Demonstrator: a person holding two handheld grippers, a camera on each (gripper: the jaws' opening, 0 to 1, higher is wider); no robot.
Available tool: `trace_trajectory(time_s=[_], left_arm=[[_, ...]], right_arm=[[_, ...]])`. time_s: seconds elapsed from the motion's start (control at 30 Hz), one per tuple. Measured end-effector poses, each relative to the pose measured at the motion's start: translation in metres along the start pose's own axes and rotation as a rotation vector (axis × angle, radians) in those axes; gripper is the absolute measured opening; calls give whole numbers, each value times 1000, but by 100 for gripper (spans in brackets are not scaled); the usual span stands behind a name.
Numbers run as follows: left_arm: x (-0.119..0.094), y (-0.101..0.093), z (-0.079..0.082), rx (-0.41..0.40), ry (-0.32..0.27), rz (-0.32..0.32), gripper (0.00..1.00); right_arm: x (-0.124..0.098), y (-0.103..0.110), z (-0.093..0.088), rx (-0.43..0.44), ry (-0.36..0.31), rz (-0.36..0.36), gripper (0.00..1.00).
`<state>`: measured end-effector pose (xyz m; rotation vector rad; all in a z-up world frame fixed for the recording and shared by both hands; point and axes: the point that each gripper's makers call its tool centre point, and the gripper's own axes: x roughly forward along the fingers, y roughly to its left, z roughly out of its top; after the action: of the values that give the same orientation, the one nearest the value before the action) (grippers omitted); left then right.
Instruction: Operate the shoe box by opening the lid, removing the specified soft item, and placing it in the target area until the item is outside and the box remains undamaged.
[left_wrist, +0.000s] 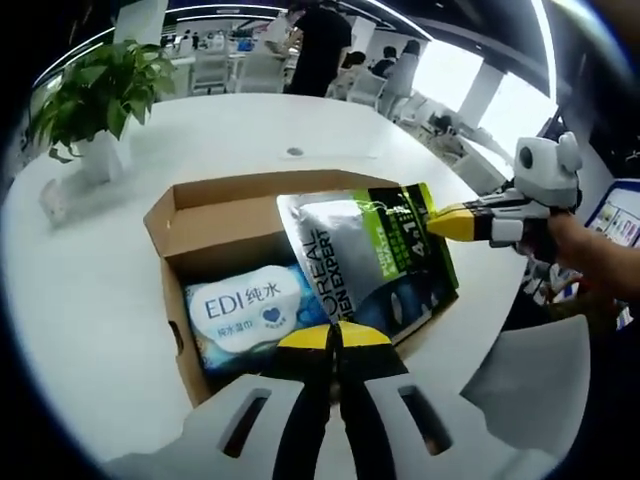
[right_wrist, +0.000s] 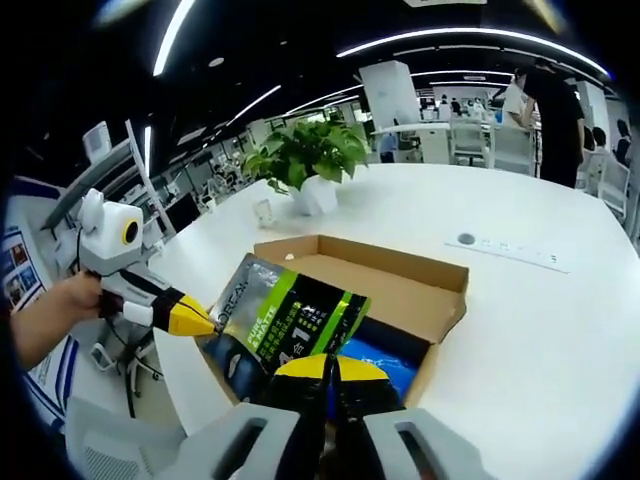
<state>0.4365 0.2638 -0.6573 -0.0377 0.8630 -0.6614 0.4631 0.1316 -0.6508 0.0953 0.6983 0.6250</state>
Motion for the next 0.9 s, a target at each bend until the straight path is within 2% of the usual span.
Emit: trace_trajectory(time_s=[0.37, 0.9], left_arm=[[2, -16, 9, -3, -4, -13, 0], [10, -40, 18, -17, -14, -44, 0]], right_arm=[[-16, -10, 6, 13, -9, -6, 0], [-38, -29, 5, 28, 1, -26, 0]])
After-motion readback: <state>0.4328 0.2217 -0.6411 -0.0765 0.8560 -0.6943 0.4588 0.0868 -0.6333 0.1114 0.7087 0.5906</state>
